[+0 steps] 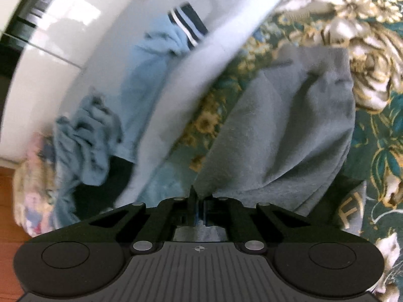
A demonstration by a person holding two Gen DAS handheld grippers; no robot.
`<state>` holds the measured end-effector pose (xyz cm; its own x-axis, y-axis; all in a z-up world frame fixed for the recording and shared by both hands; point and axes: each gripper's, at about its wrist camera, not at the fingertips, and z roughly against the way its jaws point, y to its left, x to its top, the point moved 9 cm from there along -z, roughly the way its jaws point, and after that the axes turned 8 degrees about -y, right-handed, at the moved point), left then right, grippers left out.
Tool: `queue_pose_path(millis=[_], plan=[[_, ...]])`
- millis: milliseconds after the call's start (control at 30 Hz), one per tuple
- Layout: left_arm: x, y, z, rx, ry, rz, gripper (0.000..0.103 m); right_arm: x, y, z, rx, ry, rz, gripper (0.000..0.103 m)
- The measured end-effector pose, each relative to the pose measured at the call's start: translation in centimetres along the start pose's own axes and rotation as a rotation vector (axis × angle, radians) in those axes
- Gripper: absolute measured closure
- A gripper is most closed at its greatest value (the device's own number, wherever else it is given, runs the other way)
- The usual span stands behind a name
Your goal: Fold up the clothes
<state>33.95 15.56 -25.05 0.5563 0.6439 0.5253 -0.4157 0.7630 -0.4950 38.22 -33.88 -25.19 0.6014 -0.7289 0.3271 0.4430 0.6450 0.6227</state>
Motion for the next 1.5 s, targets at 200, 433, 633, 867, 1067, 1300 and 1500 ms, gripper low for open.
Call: queue_pose_path(millis=[200, 433, 633, 867, 1067, 1300, 1500], plan=[[0.9, -3.2, 7.3, -0.202, -0.084, 0.016, 0.100, 1.0, -0.8, 7.2, 0.097, -0.100, -0.063, 0.101], [-1.7, -4.6, 16.3, -0.377, -0.079, -0.045, 0.100, 1.0, -4.7, 17.2, 0.117, -0.211, -0.105, 0.101], [-10.7, -0.2, 17.5, -0.275, 0.139, -0.059, 0.100, -3.3, -11.6, 20.5, -0.030, -0.179, -0.113, 0.101], [-18.4, 3.5, 18.8, -0.199, 0.314, -0.099, 0.100, -8.5, -19.1, 21.6, -0.184, -0.140, -0.197, 0.101], [-21.0, 6.7, 17.6, -0.107, 0.371, -0.120, 0.099, -11.1, -23.4, 22.3, -0.284, -0.113, -0.248, 0.101], [-20.9, 6.3, 18.9, -0.123, 0.400, -0.236, 0.094, -10.3, -21.4, 22.1, -0.272, -0.116, -0.160, 0.100], [-19.2, 5.8, 20.7, -0.172, 0.435, -0.293, 0.077, -7.0, -16.5, 20.5, -0.233, -0.118, 0.003, 0.082]])
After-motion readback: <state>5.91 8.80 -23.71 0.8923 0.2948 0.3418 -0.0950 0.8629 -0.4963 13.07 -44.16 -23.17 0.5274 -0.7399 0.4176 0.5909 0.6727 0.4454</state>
